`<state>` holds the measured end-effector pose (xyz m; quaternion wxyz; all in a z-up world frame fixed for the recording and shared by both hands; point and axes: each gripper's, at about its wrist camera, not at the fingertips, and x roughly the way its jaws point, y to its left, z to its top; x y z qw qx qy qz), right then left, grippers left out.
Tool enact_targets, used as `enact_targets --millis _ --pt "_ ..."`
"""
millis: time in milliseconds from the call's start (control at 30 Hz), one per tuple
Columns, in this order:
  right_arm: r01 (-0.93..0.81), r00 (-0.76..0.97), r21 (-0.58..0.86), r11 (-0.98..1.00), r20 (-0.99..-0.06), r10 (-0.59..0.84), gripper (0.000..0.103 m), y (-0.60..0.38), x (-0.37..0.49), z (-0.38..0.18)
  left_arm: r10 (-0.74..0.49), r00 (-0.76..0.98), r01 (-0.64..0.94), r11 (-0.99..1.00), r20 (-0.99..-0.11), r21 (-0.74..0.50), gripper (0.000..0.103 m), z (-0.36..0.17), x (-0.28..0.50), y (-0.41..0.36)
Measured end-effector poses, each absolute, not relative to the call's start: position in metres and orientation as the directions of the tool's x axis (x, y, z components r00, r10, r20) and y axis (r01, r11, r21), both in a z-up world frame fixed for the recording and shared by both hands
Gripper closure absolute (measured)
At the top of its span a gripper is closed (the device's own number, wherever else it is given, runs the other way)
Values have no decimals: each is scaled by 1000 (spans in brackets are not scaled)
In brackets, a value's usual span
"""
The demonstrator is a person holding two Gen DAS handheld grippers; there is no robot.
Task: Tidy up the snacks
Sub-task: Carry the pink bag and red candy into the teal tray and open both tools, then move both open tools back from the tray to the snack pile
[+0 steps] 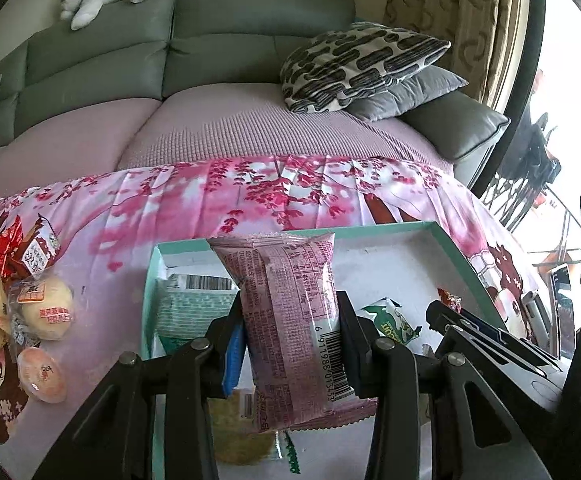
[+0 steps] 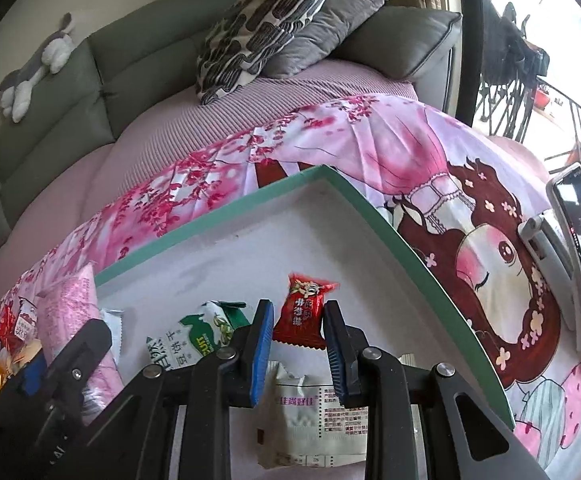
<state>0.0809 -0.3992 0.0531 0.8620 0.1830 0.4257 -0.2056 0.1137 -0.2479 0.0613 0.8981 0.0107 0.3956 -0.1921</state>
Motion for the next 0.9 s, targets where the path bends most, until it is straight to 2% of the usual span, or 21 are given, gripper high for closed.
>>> enact_targets --millis 100,167,200,233,267,333,433,533,633,800,867,900 --pt "503 550 145 852 -814 -186 75 -399 80 53 -340 612 359 924 -714 -133 54 65 112 -247" --pt "508 538 135 851 -821 -191 70 -398 79 52 -331 622 352 928 -710 -124 41 70 110 -245" --pt "507 534 129 852 -823 -194 68 -397 79 52 -329 624 348 929 -709 -124 41 71 110 -243" --pt "503 530 123 856 -826 -193 59 -395 79 53 -324 626 340 932 -710 -126 41 74 110 -240" --pt "503 521 110 857 -830 -199 45 -393 79 53 -322 626 333 934 -710 -130 40 75 110 -237" --pt "508 509 86 857 -832 -219 29 -389 79 54 -310 625 308 941 -717 -138 37 77 113 -228" --pt "488 528 115 865 -828 -188 23 -385 78 59 -275 631 259 956 -725 -138 22 78 117 -213" --pt "470 538 92 878 -818 -202 10 -377 78 67 -205 654 176 977 -728 -117 20 80 121 -190" --pt "460 555 92 883 -806 -205 0 -372 76 74 -138 668 105 990 -731 -90 9 78 122 -171" --pt "437 585 94 895 -785 -203 0 -362 76 83 -11 694 -11 1000 -720 -25 7 76 119 -139" --pt "420 596 80 904 -775 -208 0 -354 77 87 37 705 -51 999 -708 1 1 76 116 -127" --pt "413 599 76 907 -773 -208 0 -352 77 88 55 711 -67 998 -701 10 1 77 115 -122"
